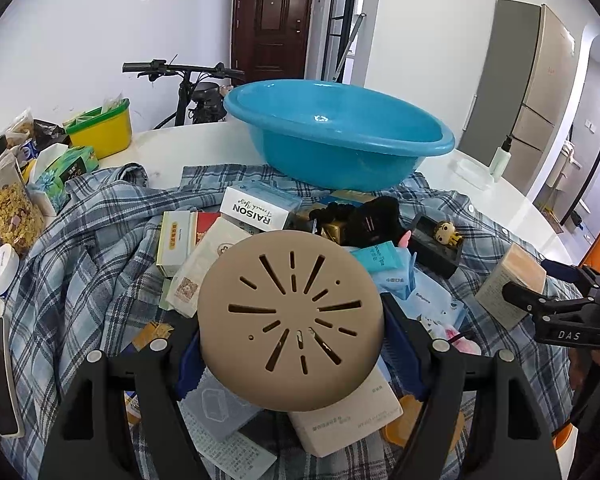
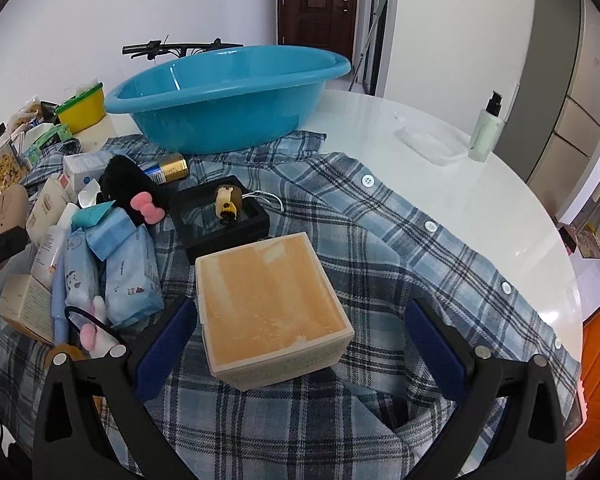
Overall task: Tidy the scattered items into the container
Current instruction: 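Grasp the beige vented disc with left tool while right tool grasps tan cube box, then lift both held items and carry them over the blue basin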
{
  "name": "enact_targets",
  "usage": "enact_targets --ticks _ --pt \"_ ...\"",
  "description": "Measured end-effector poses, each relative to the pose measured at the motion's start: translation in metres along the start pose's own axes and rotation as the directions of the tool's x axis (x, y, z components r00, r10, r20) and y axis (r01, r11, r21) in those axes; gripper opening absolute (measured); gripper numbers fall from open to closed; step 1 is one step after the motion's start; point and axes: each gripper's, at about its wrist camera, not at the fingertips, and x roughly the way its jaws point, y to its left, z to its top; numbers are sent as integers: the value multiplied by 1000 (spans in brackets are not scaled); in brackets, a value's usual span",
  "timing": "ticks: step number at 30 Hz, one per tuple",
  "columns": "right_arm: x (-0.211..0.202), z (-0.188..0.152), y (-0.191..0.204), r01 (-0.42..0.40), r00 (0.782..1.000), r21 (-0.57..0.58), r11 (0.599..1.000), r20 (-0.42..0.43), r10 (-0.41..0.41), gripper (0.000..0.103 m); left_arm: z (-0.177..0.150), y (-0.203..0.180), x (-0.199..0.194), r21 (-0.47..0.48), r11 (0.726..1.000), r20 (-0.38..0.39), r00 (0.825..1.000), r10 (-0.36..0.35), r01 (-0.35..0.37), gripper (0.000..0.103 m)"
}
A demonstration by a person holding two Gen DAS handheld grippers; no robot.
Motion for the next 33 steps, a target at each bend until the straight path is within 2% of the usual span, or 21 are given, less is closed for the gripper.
enact_targets --ticks 4,6,9,10,12,14,23,33 --pt "5 1 1 -22 1000 1 1000 -8 22 101 -1 0 -1 -4 1000 -3 1000 -2 2 78" --pt "6 1 2 -30 999 0 1000 -11 30 93 -1 1 -1 -4 1000 -3 1000 -1 1 78" --pt "9 1 4 -41 999 1 999 -20 41 90 -2 1 -1 -5 1000 -3 1000 0 0 78" --pt "10 0 5 -46 999 0 999 -23 46 87 -2 1 0 -6 1000 -5 1000 -1 1 78" --pt "12 -2 6 -55 998 -2 998 -32 55 66 -3 0 0 -6 1000 -6 1000 -4 4 78" --pt "11 -4 6 -63 998 4 998 -29 64 59 -3 0 0 -7 1000 -5 1000 -4 4 78" --pt "2 -4 15 -87 996 -4 996 -6 87 58 -5 0 -1 -10 1000 -8 1000 -6 6 78" --pt "-7 0 25 -63 997 -29 998 36 64 58 -4 1 -3 -13 1000 3 1000 -13 13 78"
